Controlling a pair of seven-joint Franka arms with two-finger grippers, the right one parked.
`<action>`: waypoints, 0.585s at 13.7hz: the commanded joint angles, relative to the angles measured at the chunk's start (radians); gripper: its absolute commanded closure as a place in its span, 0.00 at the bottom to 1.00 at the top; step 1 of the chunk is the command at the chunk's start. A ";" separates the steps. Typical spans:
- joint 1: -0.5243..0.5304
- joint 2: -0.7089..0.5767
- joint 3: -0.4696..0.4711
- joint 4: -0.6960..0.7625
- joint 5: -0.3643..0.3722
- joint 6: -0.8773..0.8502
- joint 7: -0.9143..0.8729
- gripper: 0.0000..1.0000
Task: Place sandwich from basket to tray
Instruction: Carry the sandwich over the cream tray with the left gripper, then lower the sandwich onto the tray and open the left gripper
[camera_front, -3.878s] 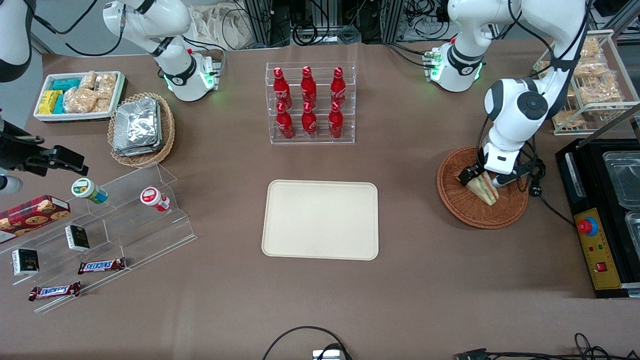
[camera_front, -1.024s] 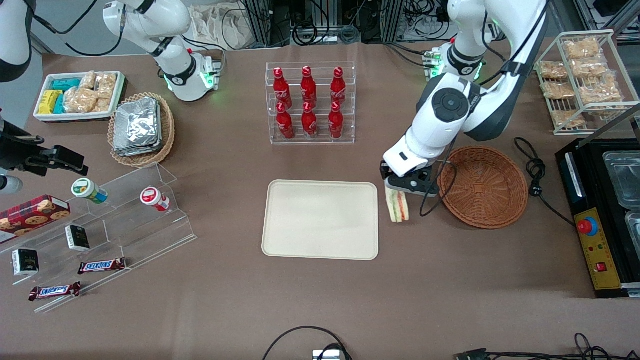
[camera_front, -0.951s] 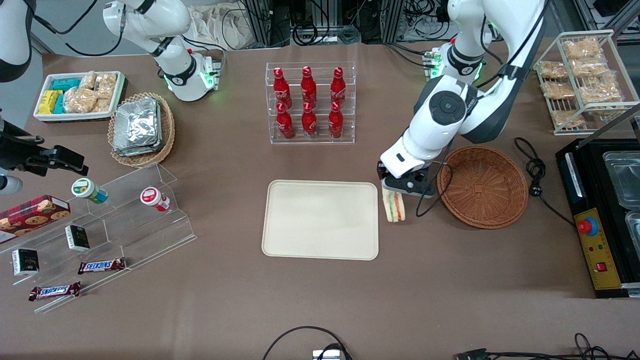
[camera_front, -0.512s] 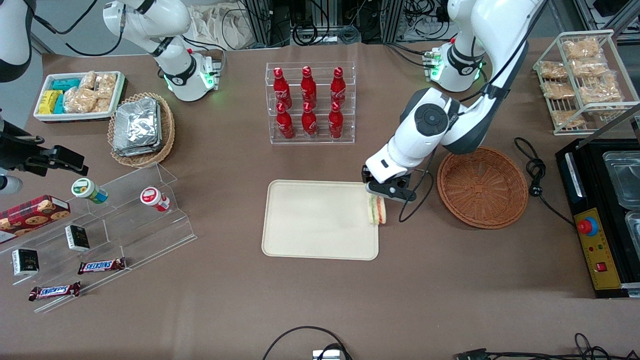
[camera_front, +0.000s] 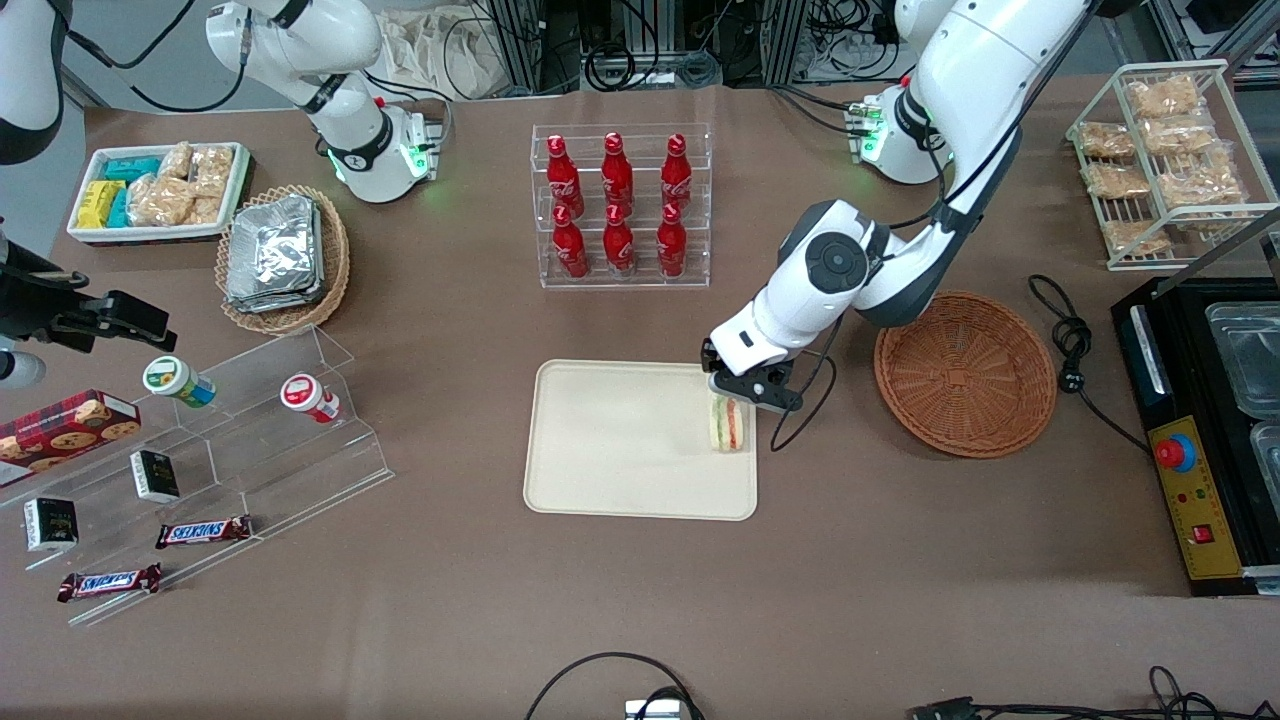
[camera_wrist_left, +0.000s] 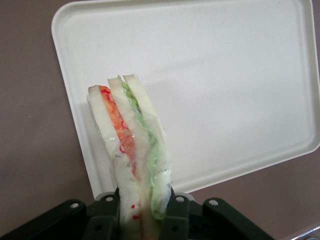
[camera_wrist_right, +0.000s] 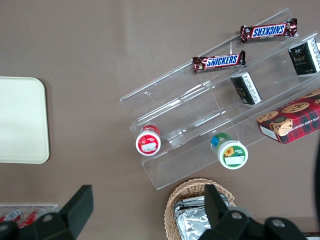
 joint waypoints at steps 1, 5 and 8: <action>-0.022 0.064 0.006 0.059 0.015 0.013 -0.009 0.72; -0.022 0.118 0.008 0.085 0.043 0.013 -0.010 0.72; -0.022 0.139 0.012 0.096 0.044 0.013 -0.024 0.72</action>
